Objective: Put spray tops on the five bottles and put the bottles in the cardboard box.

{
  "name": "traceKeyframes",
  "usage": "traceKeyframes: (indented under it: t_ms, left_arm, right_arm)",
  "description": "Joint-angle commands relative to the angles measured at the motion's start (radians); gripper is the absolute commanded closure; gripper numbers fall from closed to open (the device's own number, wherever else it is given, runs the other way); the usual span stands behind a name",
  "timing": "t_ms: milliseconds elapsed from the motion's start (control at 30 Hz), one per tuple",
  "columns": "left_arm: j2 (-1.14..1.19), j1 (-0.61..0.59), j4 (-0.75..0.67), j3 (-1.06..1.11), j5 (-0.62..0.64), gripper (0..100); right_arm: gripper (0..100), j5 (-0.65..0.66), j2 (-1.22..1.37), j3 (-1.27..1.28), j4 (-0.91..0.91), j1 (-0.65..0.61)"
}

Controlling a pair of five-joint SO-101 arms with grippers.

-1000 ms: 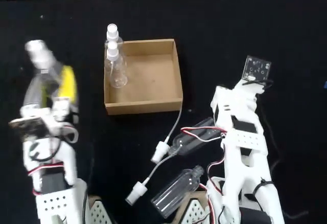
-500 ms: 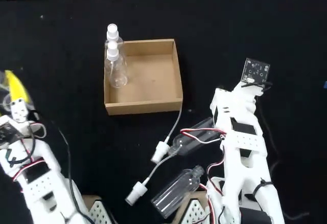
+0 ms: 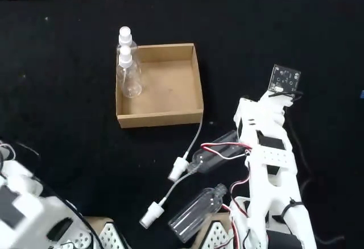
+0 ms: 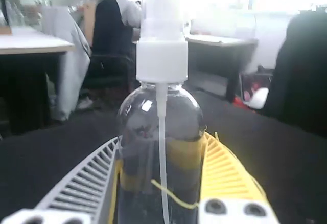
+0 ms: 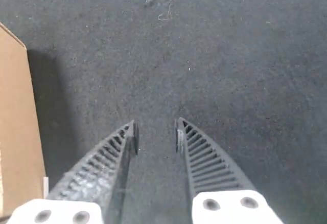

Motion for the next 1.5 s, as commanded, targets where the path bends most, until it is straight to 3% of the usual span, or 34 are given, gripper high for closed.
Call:
traceKeyframes:
  t_ms: [0,167,400,667,1167,1367,1467]
  left_arm:
    - [0.279,-0.042,-0.377,-0.108,-0.002,92]
    - [0.516,-0.07,-0.399,-0.251,-0.002,91]
    - [0.667,-0.111,-0.399,-0.387,-0.002,91]
    - [0.726,-0.116,-0.399,-0.415,-0.078,91]
    - [0.744,-0.12,-0.396,-0.418,-0.078,91]
    - [0.744,-0.12,-0.396,-0.418,-0.071,72]
    - [0.741,-0.12,-0.396,-0.418,-0.071,68]
  right_arm:
    - [90.0,0.003,-0.033,-0.004,-0.026,-0.011]
    - [90.0,0.003,-0.033,-0.004,-0.026,-0.009]
    - [90.0,0.003,-0.033,-0.004,-0.026,-0.011]
    - [90.0,0.003,-0.033,-0.004,-0.026,-0.008]
    - [90.0,0.003,-0.033,-0.004,-0.026,-0.006]
    - [90.0,0.003,-0.033,-0.004,-0.026,-0.006]
    - [90.0,0.003,-0.033,-0.004,-0.026,-0.006]
